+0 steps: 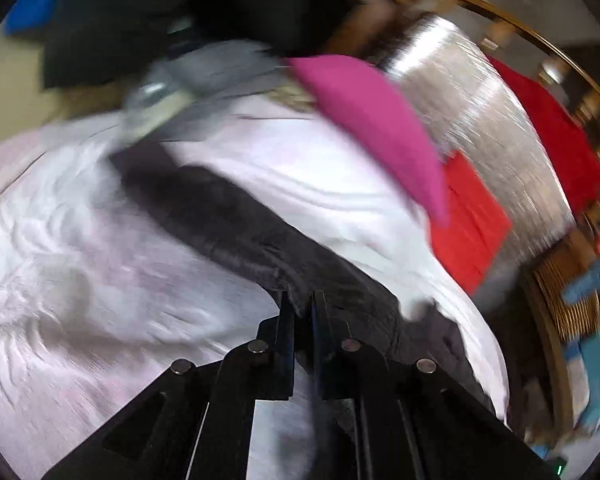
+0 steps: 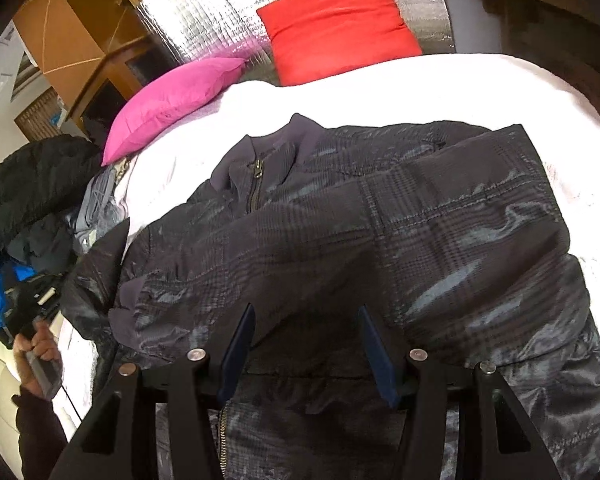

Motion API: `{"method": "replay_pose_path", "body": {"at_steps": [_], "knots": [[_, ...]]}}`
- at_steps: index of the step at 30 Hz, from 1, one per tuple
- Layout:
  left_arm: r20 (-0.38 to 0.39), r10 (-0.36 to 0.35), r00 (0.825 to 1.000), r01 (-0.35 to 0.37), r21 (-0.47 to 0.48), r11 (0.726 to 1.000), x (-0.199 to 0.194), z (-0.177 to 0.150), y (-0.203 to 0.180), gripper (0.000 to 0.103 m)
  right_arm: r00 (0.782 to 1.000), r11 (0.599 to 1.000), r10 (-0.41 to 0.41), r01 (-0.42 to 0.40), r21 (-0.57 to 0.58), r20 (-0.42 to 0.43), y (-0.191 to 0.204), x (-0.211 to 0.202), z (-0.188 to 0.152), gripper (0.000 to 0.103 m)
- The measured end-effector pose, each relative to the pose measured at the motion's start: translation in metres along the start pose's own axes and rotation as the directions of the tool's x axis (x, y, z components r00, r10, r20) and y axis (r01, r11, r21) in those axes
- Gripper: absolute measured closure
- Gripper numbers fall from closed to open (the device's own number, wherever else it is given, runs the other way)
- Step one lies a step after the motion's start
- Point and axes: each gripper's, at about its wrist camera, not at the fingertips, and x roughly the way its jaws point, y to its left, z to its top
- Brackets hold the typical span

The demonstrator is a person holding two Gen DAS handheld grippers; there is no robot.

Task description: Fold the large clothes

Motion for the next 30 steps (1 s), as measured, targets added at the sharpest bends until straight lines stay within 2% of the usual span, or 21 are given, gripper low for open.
{"method": "replay_pose_path", "body": {"at_steps": [3,5,6,9,10,11,13,14,15,16,18,20,21,23,25,27,29,30], "knots": [[-0.047,-0.058,0.997,0.064,0.143,0.988,-0.004,-0.038,-0.056,0.096,1.0,1.0,-0.002,0.002,-0.002,0.013,0.001,-0.005,-0.001,0.045],[-0.106,-0.06,0.993,0.082,0.219,0.972,0.004,-0.072,-0.085,0.096,1.0,1.0,-0.005,0.005,0.003,0.021,0.001,-0.008,-0.001,0.045],[-0.135,-0.047,0.99,0.08,0.251,0.965,0.012,-0.089,-0.096,0.096,1.0,1.0,-0.007,0.007,0.006,0.023,0.0,-0.009,-0.001,0.045],[-0.212,0.071,0.975,0.013,0.37,0.929,0.042,-0.142,-0.12,0.096,0.999,1.0,-0.015,0.015,0.023,0.03,-0.003,-0.01,-0.002,0.045],[-0.21,0.105,0.972,-0.015,0.392,0.92,0.049,-0.15,-0.121,0.096,0.999,0.999,-0.017,0.016,0.028,0.029,-0.005,-0.01,-0.002,0.045],[-0.2,0.104,0.974,-0.019,0.389,0.921,0.048,-0.15,-0.119,0.096,0.999,0.999,-0.021,0.02,0.034,0.024,-0.007,-0.009,-0.002,0.045],[-0.23,0.064,0.971,0.018,0.337,0.941,0.037,-0.14,-0.114,0.086,1.0,0.998,-0.026,0.025,0.054,0.012,-0.013,-0.007,-0.001,0.045],[-0.267,0.028,0.963,0.052,0.288,0.956,0.029,-0.132,-0.108,0.059,1.0,0.997,-0.02,0.02,0.073,0.004,-0.018,-0.007,0.0,0.045],[-0.306,-0.022,0.952,0.096,0.228,0.969,0.02,-0.123,-0.099,0.028,1.0,0.996,-0.017,0.017,0.083,0.0,-0.02,-0.006,0.0,0.045],[-0.316,-0.079,0.945,0.138,0.167,0.976,0.009,-0.115,-0.089,0.022,1.0,0.996,-0.014,0.015,0.093,-0.003,-0.023,-0.007,0.0,0.045],[-0.253,-0.147,0.956,0.168,0.061,0.984,-0.018,-0.096,-0.067,0.022,1.0,0.995,-0.014,0.013,0.097,0.002,-0.026,-0.009,0.001,0.045],[-0.174,-0.155,0.973,0.156,-0.005,0.988,-0.035,-0.077,-0.043,0.021,1.0,0.994,-0.004,0.002,0.105,0.013,-0.029,-0.014,0.001,0.045],[-0.146,-0.135,0.98,0.13,-0.042,0.991,-0.037,-0.069,-0.031,0.021,1.0,0.994,0.001,-0.003,0.109,0.016,-0.029,-0.016,0.0,0.045],[-0.138,-0.114,0.984,0.099,-0.116,0.988,-0.028,-0.056,-0.006,0.021,1.0,0.994,0.005,-0.007,0.112,0.018,-0.03,-0.018,-0.001,0.045],[-0.17,-0.12,0.978,0.083,-0.208,0.975,-0.006,-0.051,0.013,0.022,1.0,0.994,0.003,-0.005,0.109,0.017,-0.031,-0.017,0.0,0.045],[-0.172,-0.149,0.974,0.098,-0.275,0.957,0.013,-0.048,0.022,0.022,1.0,0.995,-0.001,-0.001,0.102,0.014,-0.029,-0.015,0.0,0.045],[-0.175,-0.155,0.972,0.097,-0.298,0.95,0.028,-0.047,0.02,0.022,1.0,0.995,0.002,-0.003,0.097,0.013,-0.027,-0.014,0.001,0.045],[-0.18,-0.144,0.973,0.085,-0.3,0.95,0.037,-0.044,0.02,0.026,1.0,0.996,0.001,-0.002,0.094,0.013,-0.026,-0.014,0.001,0.045]]}}
